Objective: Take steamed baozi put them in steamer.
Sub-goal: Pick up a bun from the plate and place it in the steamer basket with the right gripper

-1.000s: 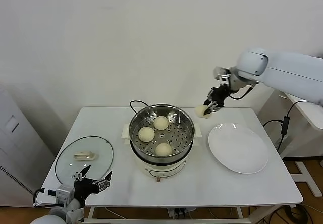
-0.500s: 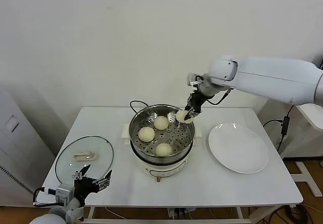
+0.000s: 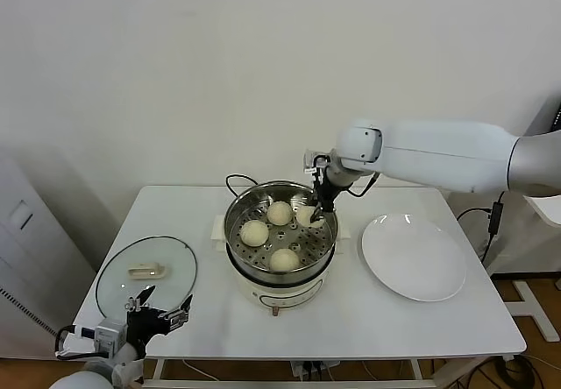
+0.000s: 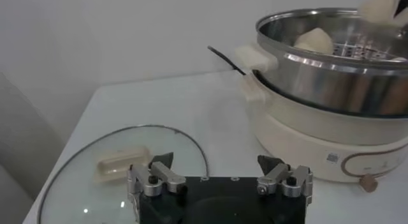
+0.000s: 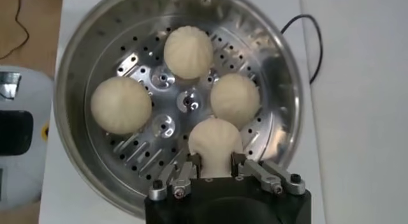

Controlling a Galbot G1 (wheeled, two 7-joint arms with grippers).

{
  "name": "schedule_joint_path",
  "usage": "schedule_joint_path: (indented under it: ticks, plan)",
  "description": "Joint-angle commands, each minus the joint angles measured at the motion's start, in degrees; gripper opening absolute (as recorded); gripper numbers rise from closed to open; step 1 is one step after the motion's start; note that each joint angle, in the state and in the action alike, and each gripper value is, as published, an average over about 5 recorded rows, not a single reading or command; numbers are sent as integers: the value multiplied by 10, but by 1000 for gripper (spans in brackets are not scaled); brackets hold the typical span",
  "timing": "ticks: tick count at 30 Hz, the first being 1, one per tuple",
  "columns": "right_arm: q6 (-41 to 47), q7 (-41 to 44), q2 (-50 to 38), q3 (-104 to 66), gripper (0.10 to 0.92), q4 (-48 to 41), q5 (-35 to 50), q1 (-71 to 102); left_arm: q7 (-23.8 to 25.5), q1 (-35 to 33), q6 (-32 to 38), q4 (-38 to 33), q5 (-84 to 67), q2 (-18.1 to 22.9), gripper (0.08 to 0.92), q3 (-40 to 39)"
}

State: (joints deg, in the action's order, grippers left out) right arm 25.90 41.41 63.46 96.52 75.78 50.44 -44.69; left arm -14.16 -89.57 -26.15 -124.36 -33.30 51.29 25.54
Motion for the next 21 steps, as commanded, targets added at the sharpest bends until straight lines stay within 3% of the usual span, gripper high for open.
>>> schedule_joint_path:
  ticks: [1, 9, 21]
  plan:
    - [12, -17, 12, -1, 323, 4, -20, 30, 0, -1, 0, 1, 0, 1, 823, 1]
    - [16, -20, 11, -1, 334, 6, -24, 39, 0, -2, 1, 2, 0, 3, 823, 2]
    - [18, -8, -3, -40, 655, -2, 3, 24, 0, -3, 1, 2, 1, 6, 823, 2]
